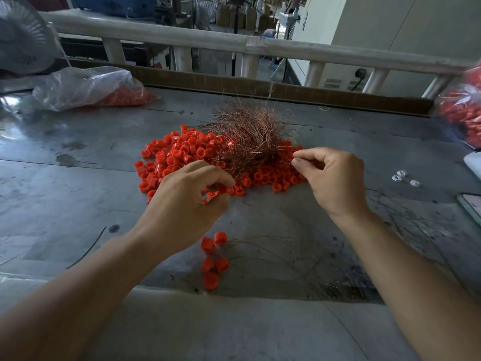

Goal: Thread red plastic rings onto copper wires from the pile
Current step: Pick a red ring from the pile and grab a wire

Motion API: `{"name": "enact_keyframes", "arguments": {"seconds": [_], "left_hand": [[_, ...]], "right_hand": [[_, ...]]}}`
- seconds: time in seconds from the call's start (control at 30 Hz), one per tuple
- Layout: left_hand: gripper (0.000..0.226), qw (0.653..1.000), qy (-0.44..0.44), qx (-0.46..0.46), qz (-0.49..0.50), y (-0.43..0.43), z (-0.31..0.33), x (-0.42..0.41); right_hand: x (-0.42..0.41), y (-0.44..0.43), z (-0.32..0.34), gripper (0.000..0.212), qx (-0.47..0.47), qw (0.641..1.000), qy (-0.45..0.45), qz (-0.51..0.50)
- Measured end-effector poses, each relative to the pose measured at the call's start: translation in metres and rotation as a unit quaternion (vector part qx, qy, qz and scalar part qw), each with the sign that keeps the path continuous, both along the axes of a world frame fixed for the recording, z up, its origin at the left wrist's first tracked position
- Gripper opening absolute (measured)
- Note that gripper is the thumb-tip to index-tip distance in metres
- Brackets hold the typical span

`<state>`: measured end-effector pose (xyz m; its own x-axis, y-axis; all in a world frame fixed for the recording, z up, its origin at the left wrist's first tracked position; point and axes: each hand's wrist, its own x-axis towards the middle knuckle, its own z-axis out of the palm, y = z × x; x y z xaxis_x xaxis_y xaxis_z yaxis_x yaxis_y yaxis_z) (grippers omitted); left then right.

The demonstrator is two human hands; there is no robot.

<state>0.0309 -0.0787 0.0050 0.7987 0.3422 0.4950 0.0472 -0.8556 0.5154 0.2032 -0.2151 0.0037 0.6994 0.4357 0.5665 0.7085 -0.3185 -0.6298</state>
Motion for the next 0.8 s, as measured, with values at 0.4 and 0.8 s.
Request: {"name": "enact_keyframes", "arguments": {"seconds": [0.4,0.8], "left_hand": [[0.024,0.987,-0.053,-0.057,-0.137,-0.005,0.002,-0.003],[0.023,0.898,-0.005,-0.314,-0.307,-0.007,0.002,-0.004]], "right_hand": [[-0.051,-0.004,0.023,0.026,0.095,0.975,-0.054,0.195],[-0.073,-0.001,0.023,0.01,0.09,0.961,-0.014,0.261]]}}
